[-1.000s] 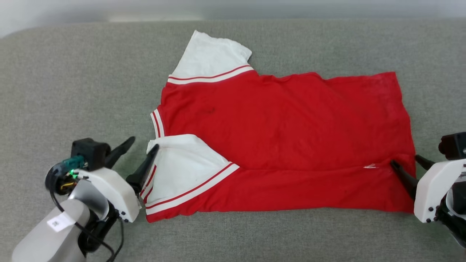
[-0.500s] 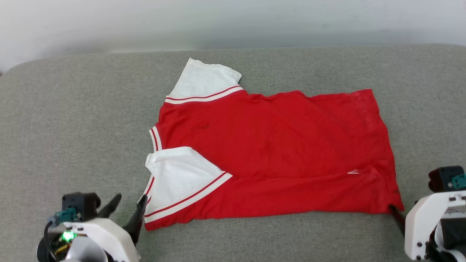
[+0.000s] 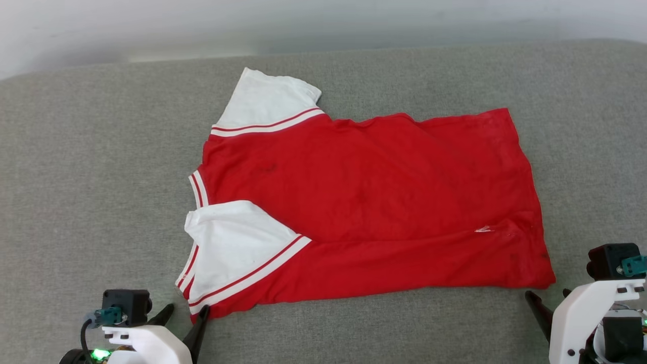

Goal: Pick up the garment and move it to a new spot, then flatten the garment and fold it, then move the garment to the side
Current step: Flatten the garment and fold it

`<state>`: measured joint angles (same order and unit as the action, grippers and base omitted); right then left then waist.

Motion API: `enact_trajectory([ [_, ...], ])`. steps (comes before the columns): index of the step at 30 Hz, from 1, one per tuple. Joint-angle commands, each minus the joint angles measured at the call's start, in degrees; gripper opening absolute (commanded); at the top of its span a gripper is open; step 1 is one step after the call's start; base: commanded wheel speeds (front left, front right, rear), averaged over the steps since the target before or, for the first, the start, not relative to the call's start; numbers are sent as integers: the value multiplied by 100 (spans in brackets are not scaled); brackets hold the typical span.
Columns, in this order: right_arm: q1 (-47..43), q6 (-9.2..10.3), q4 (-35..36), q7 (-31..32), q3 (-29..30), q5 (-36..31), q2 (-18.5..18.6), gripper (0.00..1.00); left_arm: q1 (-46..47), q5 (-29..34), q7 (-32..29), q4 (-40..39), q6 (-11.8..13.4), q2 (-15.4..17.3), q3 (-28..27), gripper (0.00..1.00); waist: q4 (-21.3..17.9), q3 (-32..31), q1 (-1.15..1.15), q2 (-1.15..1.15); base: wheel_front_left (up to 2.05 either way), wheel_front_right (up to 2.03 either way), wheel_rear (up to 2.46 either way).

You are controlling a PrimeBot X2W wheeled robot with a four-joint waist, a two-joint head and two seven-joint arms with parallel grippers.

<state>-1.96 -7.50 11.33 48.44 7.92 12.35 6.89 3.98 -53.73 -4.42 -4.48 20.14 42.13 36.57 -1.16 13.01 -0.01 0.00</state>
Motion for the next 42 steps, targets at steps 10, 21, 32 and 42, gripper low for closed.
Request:
enact_trajectory([
  [10,65,2,58,-103,-20,-12,-24,100,100,-76,-435,575,-136,-180,313,91,-121,316,1,0,0,0,0],
  [21,351,2,63,-328,-5,-262,98,100,421,-76,-9,731,-484,-481,224,0,-24,274,1,0,0,0,0],
  [32,562,2,-559,21,79,-455,341,100,580,241,194,-388,-255,-183,60,0,305,189,1,0,0,0,0],
  [42,753,2,-1309,6,204,-408,185,100,672,447,17,-974,-41,-50,119,0,539,557,1,0,0,0,0],
])
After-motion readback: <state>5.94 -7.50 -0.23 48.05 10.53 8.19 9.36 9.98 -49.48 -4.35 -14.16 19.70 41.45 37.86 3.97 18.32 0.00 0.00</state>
